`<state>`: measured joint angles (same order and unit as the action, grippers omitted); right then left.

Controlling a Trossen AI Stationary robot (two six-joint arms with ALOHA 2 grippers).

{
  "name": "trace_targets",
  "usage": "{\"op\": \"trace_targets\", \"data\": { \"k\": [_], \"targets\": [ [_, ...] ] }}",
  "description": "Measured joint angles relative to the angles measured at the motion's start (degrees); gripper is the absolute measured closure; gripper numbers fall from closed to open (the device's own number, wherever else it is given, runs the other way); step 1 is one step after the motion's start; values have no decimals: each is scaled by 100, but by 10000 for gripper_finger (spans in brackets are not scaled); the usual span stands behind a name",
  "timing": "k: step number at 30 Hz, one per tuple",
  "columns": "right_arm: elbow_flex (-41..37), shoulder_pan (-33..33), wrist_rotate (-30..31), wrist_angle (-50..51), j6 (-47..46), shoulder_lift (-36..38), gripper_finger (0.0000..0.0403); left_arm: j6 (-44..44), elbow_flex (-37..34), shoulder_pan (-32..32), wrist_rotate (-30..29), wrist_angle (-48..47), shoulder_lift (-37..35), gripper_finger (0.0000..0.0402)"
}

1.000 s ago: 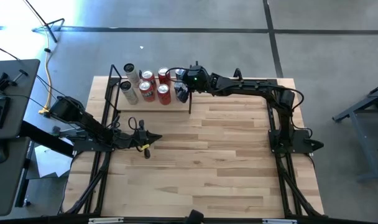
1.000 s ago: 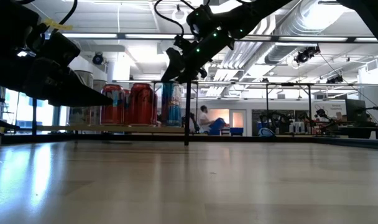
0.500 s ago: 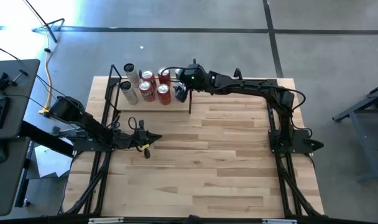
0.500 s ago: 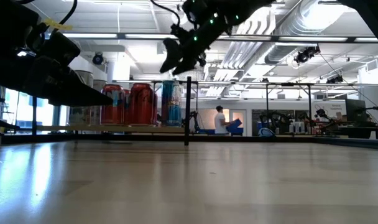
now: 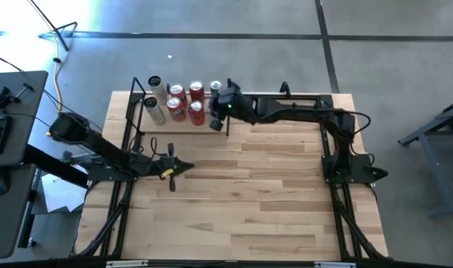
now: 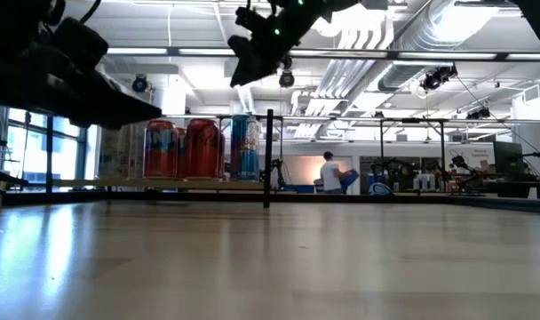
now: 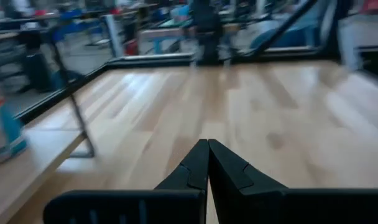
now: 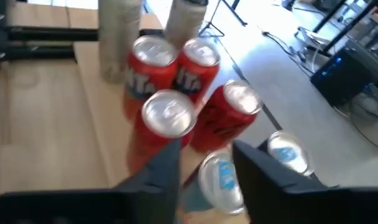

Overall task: Place canned beverage on shelf
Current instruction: Return to Home Position

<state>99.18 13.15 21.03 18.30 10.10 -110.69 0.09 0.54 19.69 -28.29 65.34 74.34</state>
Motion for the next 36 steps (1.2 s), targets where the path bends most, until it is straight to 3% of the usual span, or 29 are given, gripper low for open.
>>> {"op": "trace_targets", "data": {
  "k": [5, 12, 17, 27, 36],
  "targets": [
    [-1586, -123, -303, -1528, 125, 620, 388, -20, 2, -361, 717, -843, -715, 401],
    [-3794, -420, -673, -3575, 198, 1644, 386, -79, 4, -1213, 1846, -1665, -1662, 401],
    [-5051, -570, -1075, -3970, 73, 2553, 399, 144, 4, -1683, 2292, -2337, -2359, 401],
    [-7419, -851, -1043, -4915, 15, 4648, 402, 474, 4, -1961, 2339, -3720, -3904, 401],
    [-8683, -731, -1036, -4723, -61, 6543, 403, 605, 7, -2012, 2187, -4770, -5043, 402]
  ]
}}
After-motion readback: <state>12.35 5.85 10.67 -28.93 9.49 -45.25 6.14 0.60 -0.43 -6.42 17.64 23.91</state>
